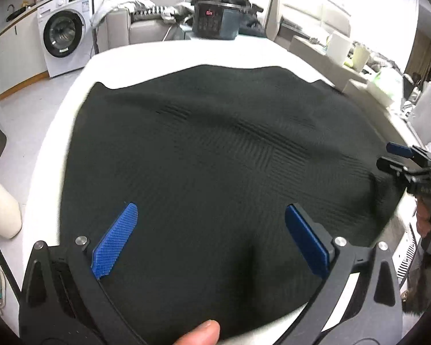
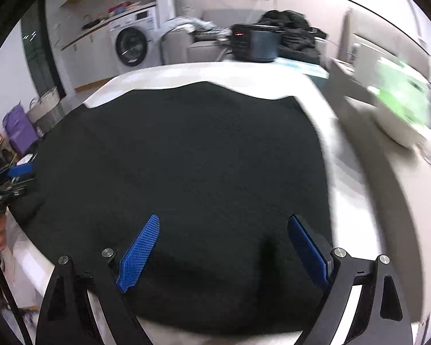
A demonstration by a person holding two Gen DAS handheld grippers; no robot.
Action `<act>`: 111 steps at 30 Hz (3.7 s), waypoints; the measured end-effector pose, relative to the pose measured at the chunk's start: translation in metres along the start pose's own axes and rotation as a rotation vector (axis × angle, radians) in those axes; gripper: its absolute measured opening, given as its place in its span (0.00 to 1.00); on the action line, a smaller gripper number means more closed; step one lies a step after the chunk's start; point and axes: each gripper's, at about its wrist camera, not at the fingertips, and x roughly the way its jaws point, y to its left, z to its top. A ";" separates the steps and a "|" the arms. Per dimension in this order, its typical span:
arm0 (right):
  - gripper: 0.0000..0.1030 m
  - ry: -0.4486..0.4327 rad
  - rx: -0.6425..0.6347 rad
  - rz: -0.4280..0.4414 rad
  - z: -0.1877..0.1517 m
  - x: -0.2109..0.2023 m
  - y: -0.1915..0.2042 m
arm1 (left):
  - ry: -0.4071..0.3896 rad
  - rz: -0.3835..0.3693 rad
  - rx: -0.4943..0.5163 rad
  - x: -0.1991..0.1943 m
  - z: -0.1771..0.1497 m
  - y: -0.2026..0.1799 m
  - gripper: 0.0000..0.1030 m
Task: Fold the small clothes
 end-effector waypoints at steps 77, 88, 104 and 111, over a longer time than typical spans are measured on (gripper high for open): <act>0.90 0.135 0.130 -0.126 0.149 0.156 -0.078 | 0.094 0.155 -0.141 0.152 0.175 0.111 0.99; 0.92 0.098 0.208 -0.201 0.128 0.108 -0.132 | 0.035 0.242 -0.185 0.093 0.138 0.150 0.99; 0.91 0.069 0.305 -0.040 0.009 0.026 -0.094 | 0.071 0.115 -0.321 0.004 0.016 0.138 0.75; 0.76 0.068 0.279 -0.005 0.014 0.039 -0.094 | 0.080 0.055 -0.257 0.013 0.021 0.126 0.39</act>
